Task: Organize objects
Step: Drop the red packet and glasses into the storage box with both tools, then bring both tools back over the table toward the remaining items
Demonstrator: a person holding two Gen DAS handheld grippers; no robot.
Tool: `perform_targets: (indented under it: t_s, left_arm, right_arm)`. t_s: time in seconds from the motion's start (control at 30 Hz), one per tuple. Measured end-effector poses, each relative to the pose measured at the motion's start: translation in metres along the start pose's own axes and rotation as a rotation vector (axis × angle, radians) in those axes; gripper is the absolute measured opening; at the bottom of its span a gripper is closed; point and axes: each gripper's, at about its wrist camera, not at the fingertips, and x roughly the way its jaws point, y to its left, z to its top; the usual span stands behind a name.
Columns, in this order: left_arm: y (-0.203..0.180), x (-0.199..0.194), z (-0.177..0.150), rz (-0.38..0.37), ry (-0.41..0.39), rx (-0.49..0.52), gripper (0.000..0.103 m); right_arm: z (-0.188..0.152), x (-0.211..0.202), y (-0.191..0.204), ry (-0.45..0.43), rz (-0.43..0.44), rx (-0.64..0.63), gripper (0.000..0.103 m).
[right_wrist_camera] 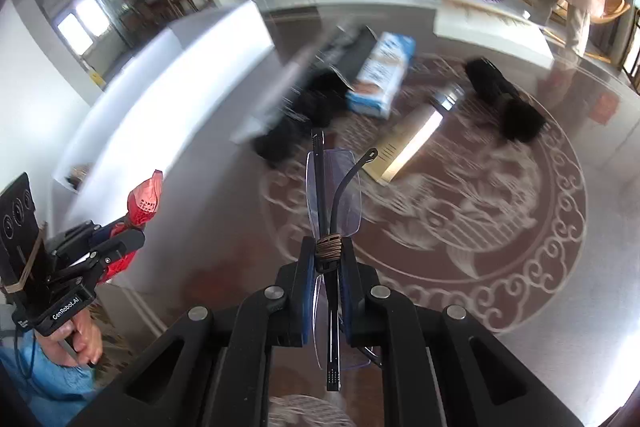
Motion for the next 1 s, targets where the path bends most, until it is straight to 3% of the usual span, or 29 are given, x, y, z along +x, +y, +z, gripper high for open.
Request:
perform_targets:
  t_s: [0.1,0.27,0.4,0.53,0.57,0.6,0.63,0.67,0.7,0.8,0.93,1.0]
  left_arm:
    - [0.024,-0.041,0.013,0.049,-0.067,-0.028,0.019]
    - [0.089,-0.091,0.027,0.238,-0.114,-0.096,0.019]
    - [0.146,-0.106,0.027,0.389,-0.093,-0.171,0.019]
    - [0.185,-0.099,0.017,0.534,-0.01,-0.21,0.024]
    - [0.193,-0.097,0.015,0.561,0.006,-0.227,0.037]
    - [0.198,-0.095,0.011,0.584,0.013,-0.246,0.062]
    - [0.2,-0.097,0.007,0.601,0.003,-0.264,0.073]
    - [0.199,-0.101,0.004,0.608,-0.019,-0.275,0.087]
    - [0.195,-0.105,0.0,0.607,-0.052,-0.279,0.09]
    - [0.181,-0.107,-0.003,0.587,-0.092,-0.272,0.09]
    - [0.143,-0.095,0.006,0.499,-0.111,-0.215,0.09]
    - [0.113,-0.087,0.012,0.441,-0.109,-0.161,0.09]
  right_arm:
    - [0.018,-0.014,0.047,-0.066,0.079,-0.036,0.012]
    - [0.047,-0.022,0.151,-0.138,0.273,-0.114,0.012]
    - [0.064,-0.001,0.232,-0.119,0.384,-0.179,0.012]
    - [0.069,0.033,0.287,-0.1,0.404,-0.225,0.018]
    - [0.07,0.045,0.296,-0.086,0.397,-0.235,0.037]
    - [0.07,0.057,0.303,-0.065,0.391,-0.239,0.051]
    - [0.069,0.065,0.305,-0.055,0.384,-0.24,0.073]
    - [0.067,0.068,0.302,-0.066,0.372,-0.236,0.075]
    - [0.065,0.067,0.297,-0.08,0.367,-0.232,0.075]
    - [0.06,0.054,0.268,-0.125,0.345,-0.201,0.078]
    - [0.047,0.026,0.206,-0.223,0.203,-0.169,0.096]
    - [0.033,0.02,0.168,-0.252,0.108,-0.14,0.097]
